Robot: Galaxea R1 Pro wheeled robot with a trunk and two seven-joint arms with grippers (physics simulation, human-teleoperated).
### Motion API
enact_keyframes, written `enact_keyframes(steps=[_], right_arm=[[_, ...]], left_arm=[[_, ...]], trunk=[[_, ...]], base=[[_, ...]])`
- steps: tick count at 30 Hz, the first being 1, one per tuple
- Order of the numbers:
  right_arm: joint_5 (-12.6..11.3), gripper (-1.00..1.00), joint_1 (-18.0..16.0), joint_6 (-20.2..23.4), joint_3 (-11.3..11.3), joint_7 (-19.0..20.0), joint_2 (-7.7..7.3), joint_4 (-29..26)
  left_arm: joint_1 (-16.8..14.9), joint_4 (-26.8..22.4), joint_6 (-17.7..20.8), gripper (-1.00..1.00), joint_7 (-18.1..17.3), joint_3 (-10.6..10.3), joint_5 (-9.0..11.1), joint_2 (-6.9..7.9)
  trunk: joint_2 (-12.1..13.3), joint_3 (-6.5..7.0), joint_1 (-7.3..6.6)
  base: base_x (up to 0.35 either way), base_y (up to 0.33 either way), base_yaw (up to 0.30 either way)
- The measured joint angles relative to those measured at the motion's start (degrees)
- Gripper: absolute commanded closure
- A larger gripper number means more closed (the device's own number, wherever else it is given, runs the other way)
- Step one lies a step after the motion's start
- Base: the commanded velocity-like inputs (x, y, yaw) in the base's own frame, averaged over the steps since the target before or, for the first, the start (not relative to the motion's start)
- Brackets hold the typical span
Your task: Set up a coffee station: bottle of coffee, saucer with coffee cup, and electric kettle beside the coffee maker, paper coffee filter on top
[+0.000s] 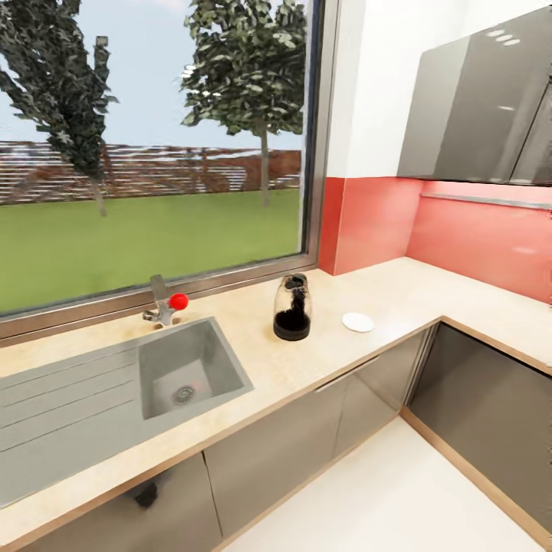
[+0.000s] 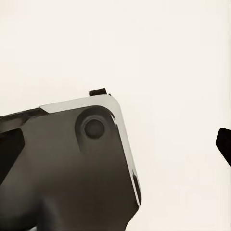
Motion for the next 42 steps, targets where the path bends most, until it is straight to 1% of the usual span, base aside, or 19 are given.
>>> enact_keyframes(steps=[6, 42], right_arm=[[0.08, -1.00, 0.00, -0.12, -0.05, -0.16, 0.55, 0.23], [0.30, -1.00, 0.00, -0.12, -0.11, -0.18, 0.54, 0.35]], left_arm=[[0.00, -0.08, 0.00, -1.00, 0.00, -0.02, 0.00, -0.06], [0.00, -0.26, -0.09, -1.00, -0.03, -0.03, 0.01, -0.07]], trunk=[[0.00, 0.00, -0.01], [-0.01, 0.00, -0.01]], base=[[0.033, -0.313, 0.000], [0.086, -0.313, 0.000]])
